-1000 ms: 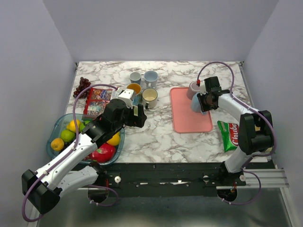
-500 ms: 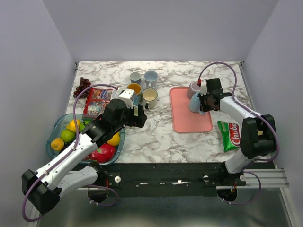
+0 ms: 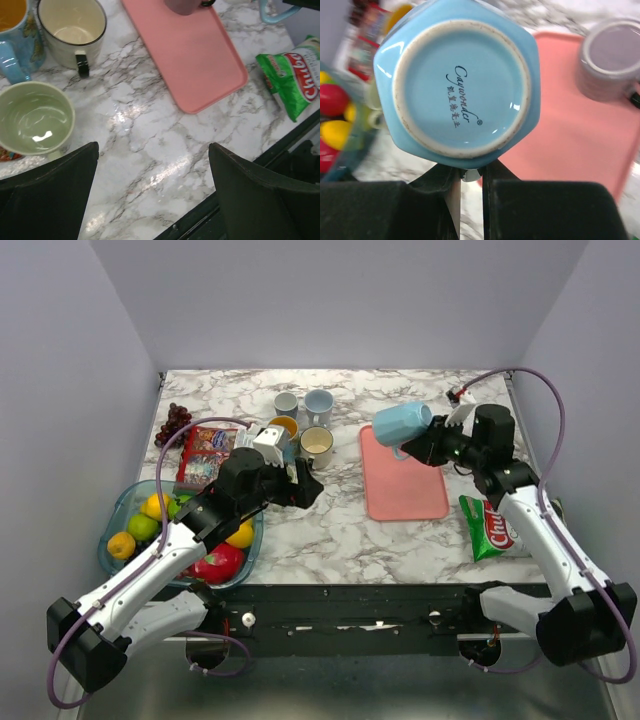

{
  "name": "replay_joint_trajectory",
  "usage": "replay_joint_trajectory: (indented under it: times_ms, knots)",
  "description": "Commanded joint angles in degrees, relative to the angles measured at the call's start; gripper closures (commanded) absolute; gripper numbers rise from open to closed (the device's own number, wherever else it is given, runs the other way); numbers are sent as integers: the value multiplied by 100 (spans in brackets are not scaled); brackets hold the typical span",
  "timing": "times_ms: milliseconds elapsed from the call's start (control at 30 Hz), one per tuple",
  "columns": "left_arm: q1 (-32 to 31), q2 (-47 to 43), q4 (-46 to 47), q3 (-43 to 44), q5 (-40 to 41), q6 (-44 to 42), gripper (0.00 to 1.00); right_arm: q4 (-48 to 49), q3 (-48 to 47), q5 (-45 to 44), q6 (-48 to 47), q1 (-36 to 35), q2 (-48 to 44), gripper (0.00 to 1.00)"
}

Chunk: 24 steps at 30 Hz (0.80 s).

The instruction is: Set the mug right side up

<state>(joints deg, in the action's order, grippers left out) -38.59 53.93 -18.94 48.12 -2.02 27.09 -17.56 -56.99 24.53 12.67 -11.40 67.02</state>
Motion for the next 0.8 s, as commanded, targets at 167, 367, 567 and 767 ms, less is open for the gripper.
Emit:
replay_joint_trajectory:
  times_ms: [167, 367, 567, 767]
  knots:
    - [1, 407, 3175, -452, -1819, 1456, 1, 2642, 636, 1062, 2326, -854, -1050, 99]
    - [-114, 513, 4037, -443, -1670, 1859, 1, 3883, 848, 913, 3119, -1444, -1227, 99]
    - [-430, 759, 5013, -514, -1459, 2283, 6, 3989, 663, 667, 3154, -1751, -1086, 99]
    - [-580, 715, 5058, -470, -1108, 2116, 31, 4147, 619, 623, 3268, -1927, -1060, 99]
